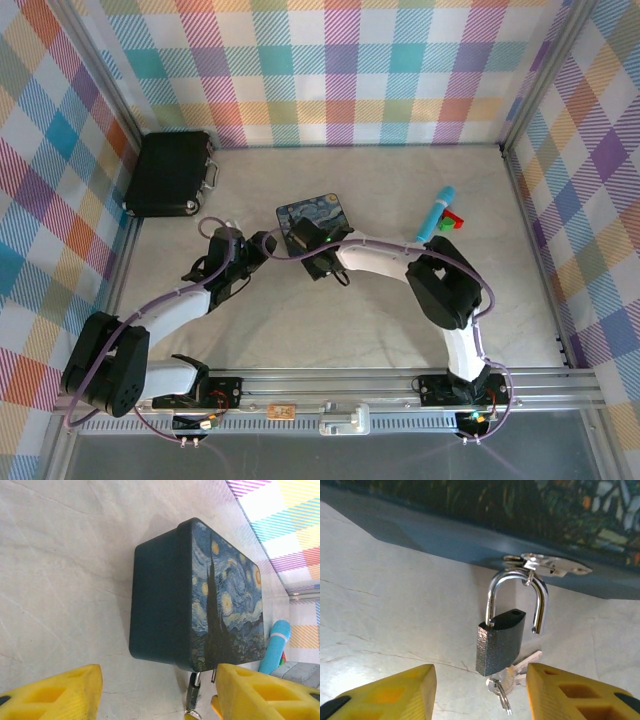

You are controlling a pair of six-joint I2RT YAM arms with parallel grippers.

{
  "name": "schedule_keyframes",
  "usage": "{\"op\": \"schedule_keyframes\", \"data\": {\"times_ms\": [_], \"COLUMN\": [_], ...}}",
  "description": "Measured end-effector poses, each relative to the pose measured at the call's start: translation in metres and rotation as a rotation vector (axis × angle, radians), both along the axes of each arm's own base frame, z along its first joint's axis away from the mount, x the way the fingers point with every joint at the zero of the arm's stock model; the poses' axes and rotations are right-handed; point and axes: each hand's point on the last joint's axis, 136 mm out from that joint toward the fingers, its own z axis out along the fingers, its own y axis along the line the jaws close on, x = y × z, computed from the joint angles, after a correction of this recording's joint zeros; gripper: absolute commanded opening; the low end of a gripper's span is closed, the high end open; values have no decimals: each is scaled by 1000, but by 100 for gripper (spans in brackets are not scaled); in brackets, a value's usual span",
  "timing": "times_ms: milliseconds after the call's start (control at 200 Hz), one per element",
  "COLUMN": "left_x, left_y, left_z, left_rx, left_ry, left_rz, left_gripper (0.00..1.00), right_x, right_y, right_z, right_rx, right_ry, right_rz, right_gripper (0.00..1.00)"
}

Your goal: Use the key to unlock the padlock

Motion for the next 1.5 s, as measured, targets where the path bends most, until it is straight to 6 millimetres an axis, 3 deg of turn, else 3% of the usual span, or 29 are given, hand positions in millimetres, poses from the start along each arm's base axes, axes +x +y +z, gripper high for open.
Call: {"op": "schedule_keyframes", "data": {"times_ms": [615, 770, 970, 1240, 1500], "left_x": [-5, -5, -11, -17, -17], "left_y": [5, 2, -4, -12, -23], "left_z": [-11, -10, -15, -16, -13], "left_rx": [-14, -37, -81, -116, -145], "left_ry": [27, 14, 18, 19, -1], "left_rz": [27, 16, -8, -39, -85], "left_gripper": [60, 58, 56, 56, 54], "right_x": [3, 4, 6, 12, 22], "right_y": [-5, -3, -1, -1, -4], "right_z": [-15, -15, -14, -11, -2], "right_rx": [-82, -76, -75, -90, 38], "right_ry": [-16, -20, -29, -39, 22], "right_rz": [-9, -8, 10, 56, 128], "right_gripper": [33, 26, 24, 10, 0]}}
